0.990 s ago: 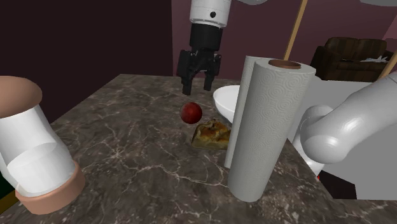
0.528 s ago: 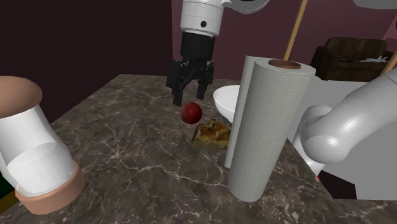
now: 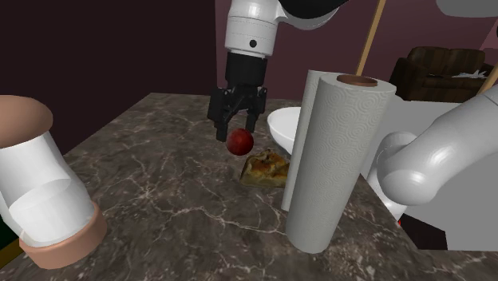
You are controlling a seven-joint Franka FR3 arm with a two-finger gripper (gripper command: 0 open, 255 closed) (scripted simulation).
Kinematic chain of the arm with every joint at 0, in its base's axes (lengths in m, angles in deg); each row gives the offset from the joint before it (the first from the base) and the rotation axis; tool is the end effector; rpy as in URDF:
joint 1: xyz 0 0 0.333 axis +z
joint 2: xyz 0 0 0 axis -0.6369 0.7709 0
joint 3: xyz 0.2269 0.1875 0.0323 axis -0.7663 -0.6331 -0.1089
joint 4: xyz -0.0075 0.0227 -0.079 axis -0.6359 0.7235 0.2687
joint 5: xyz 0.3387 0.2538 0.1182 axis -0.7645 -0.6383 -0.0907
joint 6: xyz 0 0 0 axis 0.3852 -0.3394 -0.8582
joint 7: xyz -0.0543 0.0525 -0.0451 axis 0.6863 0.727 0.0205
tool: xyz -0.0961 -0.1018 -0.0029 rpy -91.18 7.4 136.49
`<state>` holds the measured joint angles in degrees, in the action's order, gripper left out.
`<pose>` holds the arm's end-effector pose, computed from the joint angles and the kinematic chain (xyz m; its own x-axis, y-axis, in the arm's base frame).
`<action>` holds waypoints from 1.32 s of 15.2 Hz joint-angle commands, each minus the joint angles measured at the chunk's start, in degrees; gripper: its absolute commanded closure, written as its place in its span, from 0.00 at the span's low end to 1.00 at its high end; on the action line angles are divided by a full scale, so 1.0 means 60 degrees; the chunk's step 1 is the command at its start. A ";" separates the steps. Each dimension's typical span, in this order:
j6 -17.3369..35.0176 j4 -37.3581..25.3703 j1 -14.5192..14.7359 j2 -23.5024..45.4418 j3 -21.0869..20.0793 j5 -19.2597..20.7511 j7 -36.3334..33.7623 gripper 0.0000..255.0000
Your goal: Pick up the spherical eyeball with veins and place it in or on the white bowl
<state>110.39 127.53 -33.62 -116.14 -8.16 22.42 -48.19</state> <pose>0.3755 0.2793 0.5090 0.9995 -0.0308 0.0013 -0.0301 -0.9854 -0.1673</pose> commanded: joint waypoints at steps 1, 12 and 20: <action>0.0003 0.0003 0.0001 -0.0001 -0.0001 -0.0001 0.0000 0.00; 0.0003 0.0003 0.0001 -0.0001 -0.0001 -0.0001 0.0000 1.00; -0.0960 -0.1100 -0.0073 0.0132 0.0157 0.0172 -0.0189 1.00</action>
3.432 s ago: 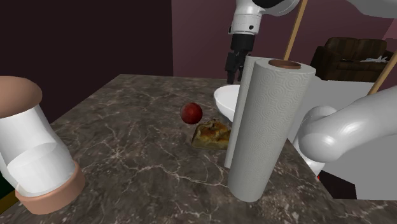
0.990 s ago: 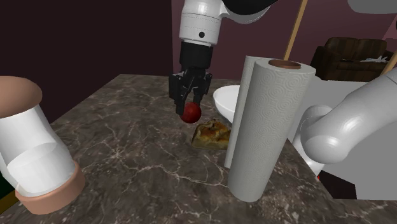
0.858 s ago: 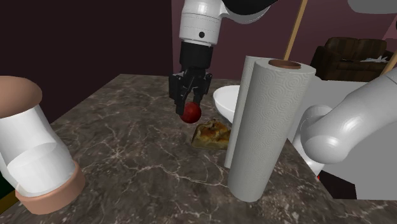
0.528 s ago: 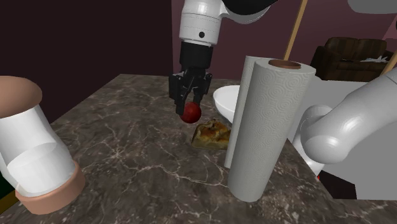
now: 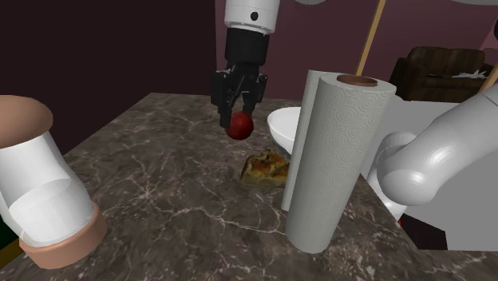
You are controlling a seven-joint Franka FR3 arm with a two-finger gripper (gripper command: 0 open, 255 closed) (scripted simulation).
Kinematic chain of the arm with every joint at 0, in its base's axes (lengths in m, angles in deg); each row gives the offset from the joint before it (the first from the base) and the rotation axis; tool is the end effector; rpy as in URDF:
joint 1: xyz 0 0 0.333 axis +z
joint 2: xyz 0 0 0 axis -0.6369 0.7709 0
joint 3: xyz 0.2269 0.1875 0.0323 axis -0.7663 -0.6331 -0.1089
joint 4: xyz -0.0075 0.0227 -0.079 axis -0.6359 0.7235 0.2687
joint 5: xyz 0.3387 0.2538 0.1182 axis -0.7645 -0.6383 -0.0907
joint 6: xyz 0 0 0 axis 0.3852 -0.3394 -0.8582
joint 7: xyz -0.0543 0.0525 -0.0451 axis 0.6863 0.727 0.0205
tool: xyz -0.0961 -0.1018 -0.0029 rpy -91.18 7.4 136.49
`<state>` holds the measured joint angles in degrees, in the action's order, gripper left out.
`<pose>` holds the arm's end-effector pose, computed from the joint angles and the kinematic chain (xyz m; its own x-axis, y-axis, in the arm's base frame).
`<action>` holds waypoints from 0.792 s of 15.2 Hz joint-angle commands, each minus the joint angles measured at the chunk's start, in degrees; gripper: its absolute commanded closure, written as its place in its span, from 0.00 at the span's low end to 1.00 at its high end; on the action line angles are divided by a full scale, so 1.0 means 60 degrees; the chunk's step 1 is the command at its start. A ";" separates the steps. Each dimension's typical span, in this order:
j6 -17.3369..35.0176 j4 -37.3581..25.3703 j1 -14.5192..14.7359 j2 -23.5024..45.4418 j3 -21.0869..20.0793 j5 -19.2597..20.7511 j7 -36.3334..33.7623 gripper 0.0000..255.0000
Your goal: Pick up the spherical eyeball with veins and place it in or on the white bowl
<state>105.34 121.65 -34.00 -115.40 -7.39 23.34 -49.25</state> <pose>0.3757 0.2804 0.5505 0.9995 -0.0305 0.0018 -0.0298 -0.9854 -0.1674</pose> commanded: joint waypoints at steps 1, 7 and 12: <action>-0.0237 -0.0267 -0.0019 0.0034 0.0045 0.0040 -0.0037 1.00; -0.0948 -0.1183 -0.0075 0.0234 0.0132 0.0159 -0.0193 1.00; -0.1539 -0.2004 -0.0122 0.0457 0.0185 0.0253 -0.0335 1.00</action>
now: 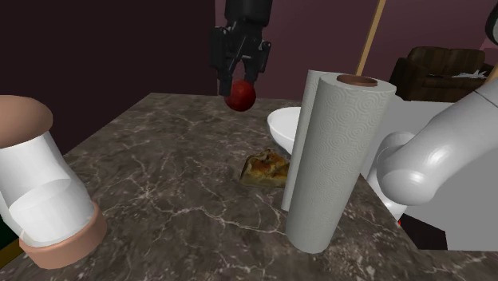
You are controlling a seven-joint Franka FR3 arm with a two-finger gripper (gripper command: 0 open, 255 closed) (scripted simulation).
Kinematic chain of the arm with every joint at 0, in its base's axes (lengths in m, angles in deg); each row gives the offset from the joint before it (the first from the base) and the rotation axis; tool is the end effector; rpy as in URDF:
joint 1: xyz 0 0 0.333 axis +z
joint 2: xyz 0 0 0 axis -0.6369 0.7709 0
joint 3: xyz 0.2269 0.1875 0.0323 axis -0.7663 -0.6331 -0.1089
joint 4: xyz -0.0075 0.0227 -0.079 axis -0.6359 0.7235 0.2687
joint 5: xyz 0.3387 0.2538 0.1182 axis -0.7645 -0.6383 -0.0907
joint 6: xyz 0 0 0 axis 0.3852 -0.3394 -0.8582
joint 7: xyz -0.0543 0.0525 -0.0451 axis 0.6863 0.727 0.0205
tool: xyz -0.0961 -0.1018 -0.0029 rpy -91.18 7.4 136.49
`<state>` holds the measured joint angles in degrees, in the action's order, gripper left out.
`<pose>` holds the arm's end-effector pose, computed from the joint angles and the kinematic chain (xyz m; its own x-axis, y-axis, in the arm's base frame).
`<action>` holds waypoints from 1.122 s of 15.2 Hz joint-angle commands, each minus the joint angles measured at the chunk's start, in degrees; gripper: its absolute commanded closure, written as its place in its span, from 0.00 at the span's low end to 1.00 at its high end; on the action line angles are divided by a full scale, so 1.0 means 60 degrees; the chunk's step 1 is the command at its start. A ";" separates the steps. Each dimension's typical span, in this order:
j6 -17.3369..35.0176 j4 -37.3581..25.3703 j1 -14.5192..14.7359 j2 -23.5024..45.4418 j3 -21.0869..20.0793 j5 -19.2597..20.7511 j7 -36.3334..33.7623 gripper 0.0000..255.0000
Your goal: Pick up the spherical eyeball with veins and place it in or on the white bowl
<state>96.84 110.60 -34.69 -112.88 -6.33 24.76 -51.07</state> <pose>0.3750 0.2797 0.6201 0.9995 -0.0307 0.0013 -0.0301 -0.9854 -0.1674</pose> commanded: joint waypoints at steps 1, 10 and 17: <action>-0.0242 -0.0332 -0.0016 0.0089 0.0017 0.0034 -0.0061 1.00; -0.1330 -0.0643 0.0016 -0.0595 0.0561 0.0012 0.0158 1.00; -0.2471 0.0605 0.0233 -0.2723 0.1717 0.0142 0.0918 1.00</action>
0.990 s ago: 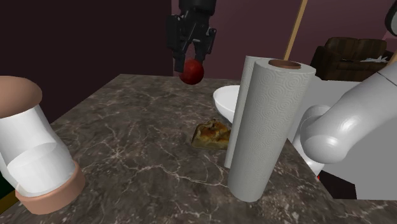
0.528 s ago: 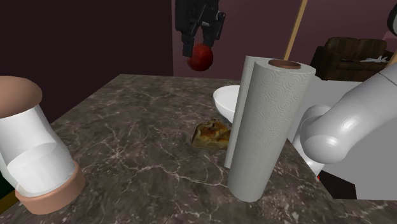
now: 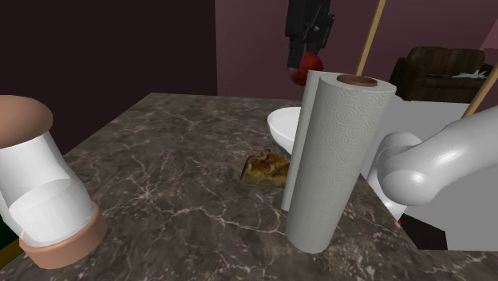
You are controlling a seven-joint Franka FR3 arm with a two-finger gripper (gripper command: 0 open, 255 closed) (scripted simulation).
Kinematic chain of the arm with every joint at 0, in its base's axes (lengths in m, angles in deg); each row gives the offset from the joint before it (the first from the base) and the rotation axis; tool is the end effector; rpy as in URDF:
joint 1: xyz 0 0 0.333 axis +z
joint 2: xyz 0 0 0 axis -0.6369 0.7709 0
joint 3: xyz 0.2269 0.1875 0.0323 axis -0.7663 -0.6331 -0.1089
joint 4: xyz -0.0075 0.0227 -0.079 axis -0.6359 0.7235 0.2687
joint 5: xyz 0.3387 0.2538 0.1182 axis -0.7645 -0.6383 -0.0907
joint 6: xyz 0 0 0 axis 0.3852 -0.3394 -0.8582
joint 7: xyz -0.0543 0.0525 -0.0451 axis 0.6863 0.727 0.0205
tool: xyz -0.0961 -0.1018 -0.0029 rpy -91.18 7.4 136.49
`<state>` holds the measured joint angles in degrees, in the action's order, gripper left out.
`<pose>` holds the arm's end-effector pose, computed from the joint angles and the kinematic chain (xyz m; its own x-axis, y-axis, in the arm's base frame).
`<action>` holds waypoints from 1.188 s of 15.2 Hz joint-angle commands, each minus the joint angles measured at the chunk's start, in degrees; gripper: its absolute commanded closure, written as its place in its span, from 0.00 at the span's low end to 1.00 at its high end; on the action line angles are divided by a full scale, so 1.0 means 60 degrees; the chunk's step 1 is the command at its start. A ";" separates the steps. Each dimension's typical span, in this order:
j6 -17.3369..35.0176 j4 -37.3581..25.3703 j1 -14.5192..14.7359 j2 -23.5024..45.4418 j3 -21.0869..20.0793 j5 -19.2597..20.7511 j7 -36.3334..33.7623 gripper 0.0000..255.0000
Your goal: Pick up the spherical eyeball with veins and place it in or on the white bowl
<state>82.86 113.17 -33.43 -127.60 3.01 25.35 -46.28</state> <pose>0.2943 0.1896 0.6853 0.9995 -0.0315 0.0023 -0.0307 -0.9855 -0.1667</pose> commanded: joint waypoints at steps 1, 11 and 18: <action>-0.0325 0.0305 0.0052 -0.0548 0.0322 0.0103 0.0213 1.00; 0.0390 0.2039 0.0114 -0.1517 0.0358 0.0068 0.0525 1.00; 0.1020 0.3127 0.0150 -0.1964 0.0252 -0.0029 0.0672 1.00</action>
<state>88.53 131.06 -32.58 -138.93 4.58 25.25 -42.36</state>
